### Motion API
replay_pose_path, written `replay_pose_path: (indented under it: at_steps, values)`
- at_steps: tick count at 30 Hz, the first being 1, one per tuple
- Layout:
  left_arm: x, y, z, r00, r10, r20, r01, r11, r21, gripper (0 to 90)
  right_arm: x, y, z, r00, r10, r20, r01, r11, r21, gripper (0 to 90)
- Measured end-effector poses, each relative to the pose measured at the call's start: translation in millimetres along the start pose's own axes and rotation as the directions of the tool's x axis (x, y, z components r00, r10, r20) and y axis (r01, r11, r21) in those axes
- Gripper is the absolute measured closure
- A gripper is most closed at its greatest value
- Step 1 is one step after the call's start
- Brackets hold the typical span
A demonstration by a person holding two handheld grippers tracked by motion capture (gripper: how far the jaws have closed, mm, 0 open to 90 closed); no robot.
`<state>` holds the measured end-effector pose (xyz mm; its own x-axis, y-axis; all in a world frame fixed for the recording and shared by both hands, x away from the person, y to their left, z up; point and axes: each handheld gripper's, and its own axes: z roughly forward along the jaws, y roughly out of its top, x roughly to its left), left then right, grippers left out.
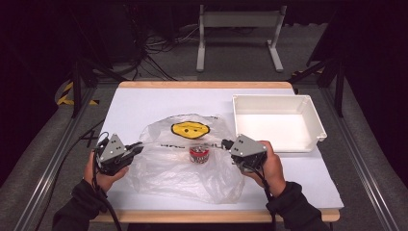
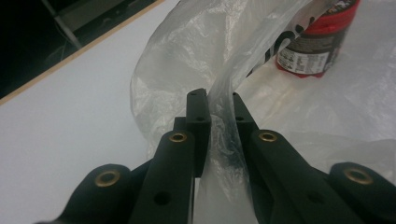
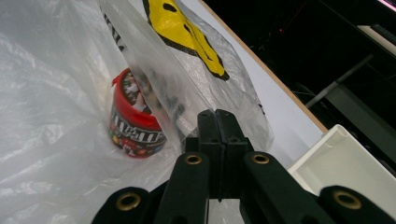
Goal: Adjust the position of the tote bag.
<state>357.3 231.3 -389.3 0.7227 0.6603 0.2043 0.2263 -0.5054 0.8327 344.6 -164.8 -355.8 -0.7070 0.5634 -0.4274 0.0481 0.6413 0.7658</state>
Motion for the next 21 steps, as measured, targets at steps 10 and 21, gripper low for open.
replay_pose_path:
  at_steps: [10, 21]
  values:
    - [9.4, 11.9, 17.7, 0.9998, 0.007, -0.020, -0.007, 0.9999, -0.008, 85.5, -24.3, -0.6, 18.0, 0.9980, 0.056, 0.029, -0.057, 0.998, 0.025, 90.0]
    - [22.0, 13.3, 34.3, 0.9988, -0.008, -0.048, 0.007, 0.9998, -0.016, 86.1, -33.1, -1.4, 37.8, 0.9967, 0.070, 0.040, -0.072, 0.995, 0.068, 90.0]
